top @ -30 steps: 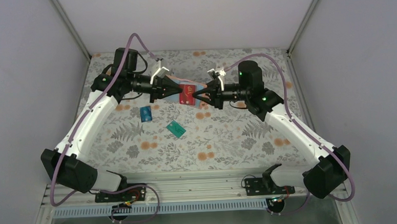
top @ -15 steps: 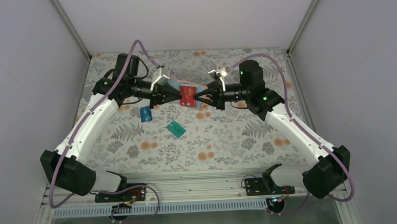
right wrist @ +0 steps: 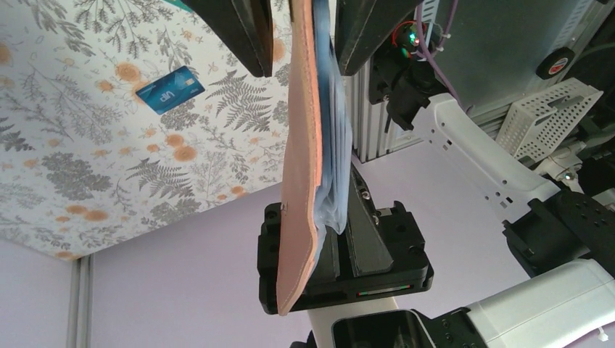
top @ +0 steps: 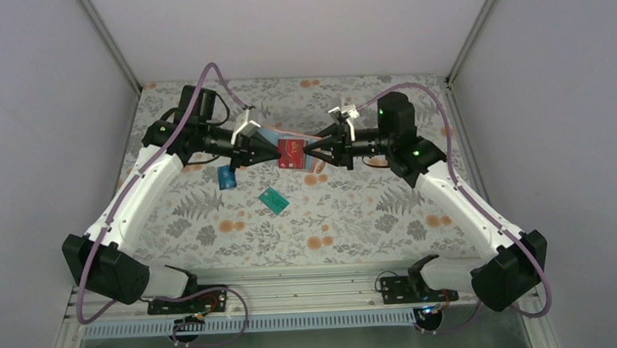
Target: Take the credit cards out of the card holder
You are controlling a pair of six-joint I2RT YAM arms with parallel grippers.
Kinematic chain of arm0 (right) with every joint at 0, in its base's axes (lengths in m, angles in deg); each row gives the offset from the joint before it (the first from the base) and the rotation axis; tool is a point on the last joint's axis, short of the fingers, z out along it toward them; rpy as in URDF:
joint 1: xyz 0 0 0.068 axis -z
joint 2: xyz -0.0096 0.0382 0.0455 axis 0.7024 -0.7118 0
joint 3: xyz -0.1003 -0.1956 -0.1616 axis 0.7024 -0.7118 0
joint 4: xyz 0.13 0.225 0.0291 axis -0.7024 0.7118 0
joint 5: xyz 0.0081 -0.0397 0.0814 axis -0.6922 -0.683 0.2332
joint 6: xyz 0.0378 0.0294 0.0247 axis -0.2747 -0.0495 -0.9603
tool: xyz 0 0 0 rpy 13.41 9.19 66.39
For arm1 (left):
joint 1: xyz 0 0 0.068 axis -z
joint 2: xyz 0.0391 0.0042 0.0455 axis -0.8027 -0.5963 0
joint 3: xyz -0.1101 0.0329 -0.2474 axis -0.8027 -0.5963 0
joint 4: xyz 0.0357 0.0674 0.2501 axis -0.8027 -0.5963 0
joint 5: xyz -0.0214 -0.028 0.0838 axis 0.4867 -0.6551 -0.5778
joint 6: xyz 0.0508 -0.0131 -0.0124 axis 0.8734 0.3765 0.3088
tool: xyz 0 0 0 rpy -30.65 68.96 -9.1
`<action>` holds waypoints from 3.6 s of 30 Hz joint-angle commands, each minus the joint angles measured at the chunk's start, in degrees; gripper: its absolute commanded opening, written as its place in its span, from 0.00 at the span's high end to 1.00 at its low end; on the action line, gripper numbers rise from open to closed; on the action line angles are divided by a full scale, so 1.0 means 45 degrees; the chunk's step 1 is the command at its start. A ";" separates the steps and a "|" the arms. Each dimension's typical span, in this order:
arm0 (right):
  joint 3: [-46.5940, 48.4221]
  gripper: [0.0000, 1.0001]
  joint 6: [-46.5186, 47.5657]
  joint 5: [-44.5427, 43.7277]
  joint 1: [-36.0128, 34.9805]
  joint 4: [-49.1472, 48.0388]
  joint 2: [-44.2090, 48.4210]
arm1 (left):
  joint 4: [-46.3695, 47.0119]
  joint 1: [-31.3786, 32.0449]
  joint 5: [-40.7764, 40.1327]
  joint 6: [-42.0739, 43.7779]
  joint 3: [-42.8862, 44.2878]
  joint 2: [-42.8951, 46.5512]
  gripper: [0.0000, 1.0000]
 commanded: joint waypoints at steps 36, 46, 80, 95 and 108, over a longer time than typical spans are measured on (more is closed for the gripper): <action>0.0022 0.96 0.0911 0.0841 0.0604 0.0439 0.0294 | -0.0945 -0.0326 0.0209 0.1086 0.0978 -0.0295 0.85; 0.0083 0.96 0.1042 0.1065 0.0624 0.0490 0.0290 | -0.0206 0.0201 -0.0081 0.0511 0.0854 -0.0596 0.76; 0.0342 0.96 0.1595 0.1051 0.0751 0.1365 0.0437 | -0.0870 -0.0482 -0.0032 0.1195 0.0912 -0.0163 0.98; 0.0396 0.96 0.1616 0.1234 0.0752 0.1378 0.0428 | -0.0381 0.0641 -0.1964 0.0572 0.0922 -0.0481 0.91; 0.0370 0.96 0.1800 0.1339 0.0751 0.1485 0.0583 | -0.0752 0.0340 -0.1026 0.1046 0.0934 -0.0017 0.98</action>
